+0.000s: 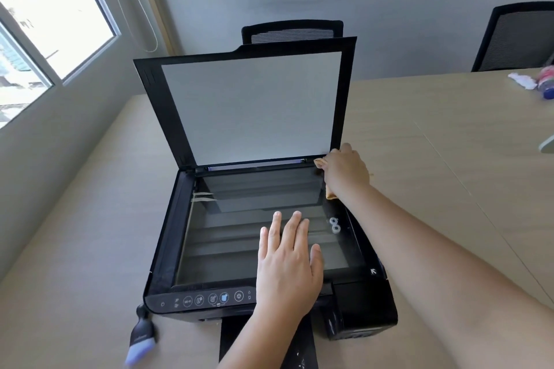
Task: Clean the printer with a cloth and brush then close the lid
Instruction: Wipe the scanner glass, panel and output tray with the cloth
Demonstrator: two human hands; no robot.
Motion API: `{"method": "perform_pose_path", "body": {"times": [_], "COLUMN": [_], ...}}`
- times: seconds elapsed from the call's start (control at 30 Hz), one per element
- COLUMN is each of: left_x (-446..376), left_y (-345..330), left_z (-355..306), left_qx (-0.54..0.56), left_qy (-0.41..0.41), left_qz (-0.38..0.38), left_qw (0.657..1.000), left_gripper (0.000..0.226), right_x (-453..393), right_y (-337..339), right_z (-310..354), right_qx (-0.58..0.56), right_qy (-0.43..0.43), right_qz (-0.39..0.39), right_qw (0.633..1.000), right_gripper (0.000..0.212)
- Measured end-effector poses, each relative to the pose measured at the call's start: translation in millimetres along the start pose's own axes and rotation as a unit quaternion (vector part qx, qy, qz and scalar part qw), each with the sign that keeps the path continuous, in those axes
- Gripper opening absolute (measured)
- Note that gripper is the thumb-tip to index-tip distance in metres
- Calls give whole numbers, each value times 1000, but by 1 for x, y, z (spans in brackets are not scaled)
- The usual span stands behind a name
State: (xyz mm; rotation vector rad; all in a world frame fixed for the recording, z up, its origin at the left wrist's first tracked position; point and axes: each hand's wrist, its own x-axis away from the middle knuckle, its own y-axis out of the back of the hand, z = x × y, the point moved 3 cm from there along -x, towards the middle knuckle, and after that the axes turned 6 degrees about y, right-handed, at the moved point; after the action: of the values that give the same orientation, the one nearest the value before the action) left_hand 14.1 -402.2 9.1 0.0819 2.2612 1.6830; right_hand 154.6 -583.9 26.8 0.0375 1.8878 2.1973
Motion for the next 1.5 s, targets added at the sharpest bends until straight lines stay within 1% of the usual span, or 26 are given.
{"method": "perform_pose_path", "body": {"times": [0.07,0.17,0.23,0.3,0.4,0.47,0.57,0.63,0.7,0.73,0.8,0.83,0.87,0.9,0.93,0.97,1.0,1.03,1.13,1.23,1.27,1.3,1.37,1.43,1.5], "left_x": [0,-1,-1,-1,0,1,1,0,1,1,1,1,2,2,1,1,1,1,0,1,1,1,0,0,1], "left_y": [0,1,0,1,2,1,0,2,3,3,3,2,2,2,2,2,2,2,2,2,1,1,0,0,1], "left_z": [0,0,0,0,0,2,3,2,1,1,1,1,1,1,1,0,1,0,2,2,2,2,2,2,2], "left_qx": [6,9,10,15,27,34,39,39,37,35,30,29,27,27,27,28,28,27,25,20,18,16,14,16,25], "left_qy": [3,5,3,2,6,12,19,19,18,16,10,9,7,7,7,6,6,6,10,7,5,3,2,3,-1], "left_qz": [1,4,4,1,-3,-5,-6,-8,-14,-16,-18,-16,-15,-12,-11,-10,-10,-9,-9,-7,-7,-7,-8,-10,-12], "left_qw": [1000,1000,1000,1000,1000,999,999,999,999,999,999,999,999,1000,1000,1000,1000,1000,1000,1000,1000,1000,1000,1000,1000], "left_gripper": [48,47,47,46,45,44,45,45,45,44,44,44,44,44,45,45,45,46,47,48,48,48,48,48,48], "right_x": [-8,-16,-15,-12,-13,-15,-17,-14,-11,-11,-13,-14,-13,-9,-6,2,11,27,78,142,163,182,210,221,217], "right_y": [0,0,-1,-2,-9,-9,-11,-9,-3,0,1,1,4,9,11,14,17,23,31,39,42,48,51,50,55], "right_z": [11,34,57,86,131,152,160,152,135,119,73,45,18,-2,-17,-27,-33,-36,-38,-37,-38,-36,-34,-37,-33], "right_qx": [-63,-82,-112,-134,-123,-109,-90,-61,-37,-33,-10,-12,-1,-3,-30,-52,-71,-76,-113,-139,-150,-151,-137,-146,-159], "right_qy": [6,30,70,131,225,272,296,308,290,273,206,145,95,76,87,101,118,131,187,210,212,207,206,197,189], "right_qz": [-1,-2,12,29,75,90,121,121,118,129,160,160,142,125,110,98,97,101,88,72,53,49,72,77,53], "right_qw": [998,996,991,982,964,952,943,942,949,953,965,976,985,989,990,989,986,983,972,965,964,965,966,966,968], "right_gripper": [23,23,28,28,24,26,33,42,45,43,38,50,69,73,64,51,40,35,34,24,26,29,28,31,30]}}
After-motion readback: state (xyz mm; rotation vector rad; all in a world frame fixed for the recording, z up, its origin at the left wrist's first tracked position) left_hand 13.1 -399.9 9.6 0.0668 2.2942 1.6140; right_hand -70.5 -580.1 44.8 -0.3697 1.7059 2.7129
